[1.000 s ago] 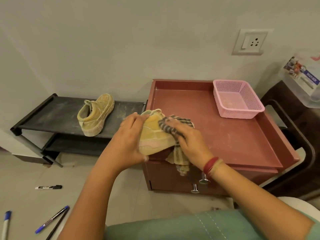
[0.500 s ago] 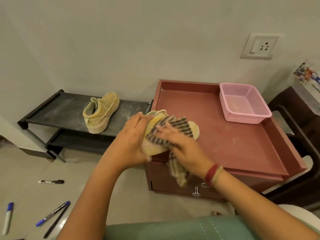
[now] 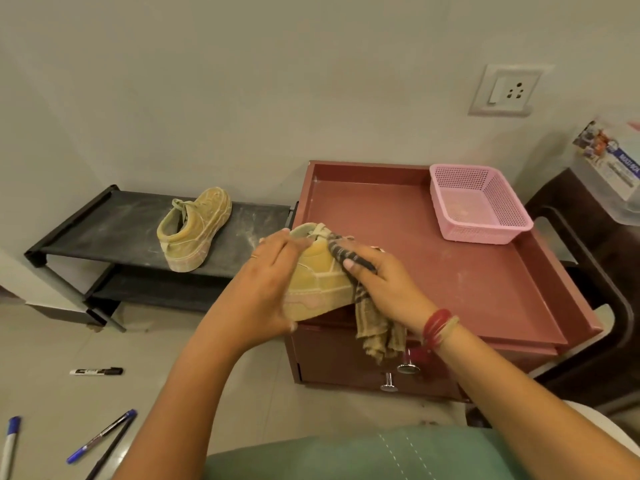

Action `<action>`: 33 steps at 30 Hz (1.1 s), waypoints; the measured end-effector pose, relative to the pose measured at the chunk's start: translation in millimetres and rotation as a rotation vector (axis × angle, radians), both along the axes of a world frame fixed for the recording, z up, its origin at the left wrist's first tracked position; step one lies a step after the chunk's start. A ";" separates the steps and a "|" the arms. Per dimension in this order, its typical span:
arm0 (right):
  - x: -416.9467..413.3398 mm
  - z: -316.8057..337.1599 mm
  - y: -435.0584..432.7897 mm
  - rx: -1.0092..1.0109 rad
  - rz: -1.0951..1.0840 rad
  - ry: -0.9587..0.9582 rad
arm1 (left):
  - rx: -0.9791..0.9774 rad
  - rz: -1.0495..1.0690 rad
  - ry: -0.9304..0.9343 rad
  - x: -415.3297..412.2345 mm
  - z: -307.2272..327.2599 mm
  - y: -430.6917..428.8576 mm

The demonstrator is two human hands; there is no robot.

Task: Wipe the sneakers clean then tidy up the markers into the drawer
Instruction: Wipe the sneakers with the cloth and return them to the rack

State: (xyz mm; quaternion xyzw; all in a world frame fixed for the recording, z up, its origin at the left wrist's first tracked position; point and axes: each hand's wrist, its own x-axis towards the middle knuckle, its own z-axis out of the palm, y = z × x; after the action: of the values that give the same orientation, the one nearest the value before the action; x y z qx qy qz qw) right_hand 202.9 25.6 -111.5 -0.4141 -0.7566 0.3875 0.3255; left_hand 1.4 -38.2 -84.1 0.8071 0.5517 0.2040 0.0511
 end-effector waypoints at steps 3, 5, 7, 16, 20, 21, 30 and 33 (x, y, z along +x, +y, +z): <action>1.4 3.9 1.5 -0.034 0.066 0.008 | -0.005 0.004 -0.012 -3.9 1.9 1.6; 6.6 7.2 12.4 -0.066 -0.014 0.008 | 0.019 -0.026 -0.001 -1.6 2.0 2.4; 3.6 12.3 7.4 -0.001 -0.041 0.066 | 0.030 -0.041 -0.008 0.8 1.2 2.1; 7.8 7.6 16.1 0.121 -0.041 -0.069 | 0.056 -0.066 0.022 2.4 0.4 0.8; -1.3 5.3 4.6 0.172 0.072 0.005 | 0.056 -0.063 0.037 1.5 0.8 2.1; 2.0 2.6 9.7 0.146 0.034 -0.033 | 0.058 -0.066 0.044 1.6 0.8 2.5; 9.5 -0.6 14.1 0.111 -0.001 -0.136 | 0.051 -0.069 -0.001 -1.7 2.9 0.3; 7.8 5.4 6.0 0.112 0.006 -0.081 | 0.043 -0.067 -0.007 -2.4 2.7 0.6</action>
State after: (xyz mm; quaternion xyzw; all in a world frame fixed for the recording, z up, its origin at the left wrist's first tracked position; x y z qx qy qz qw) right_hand 210.7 31.6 -106.1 -0.4082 -0.7909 0.3287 0.3161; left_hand -1.0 -37.6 -81.3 0.8252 0.5198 0.2169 0.0426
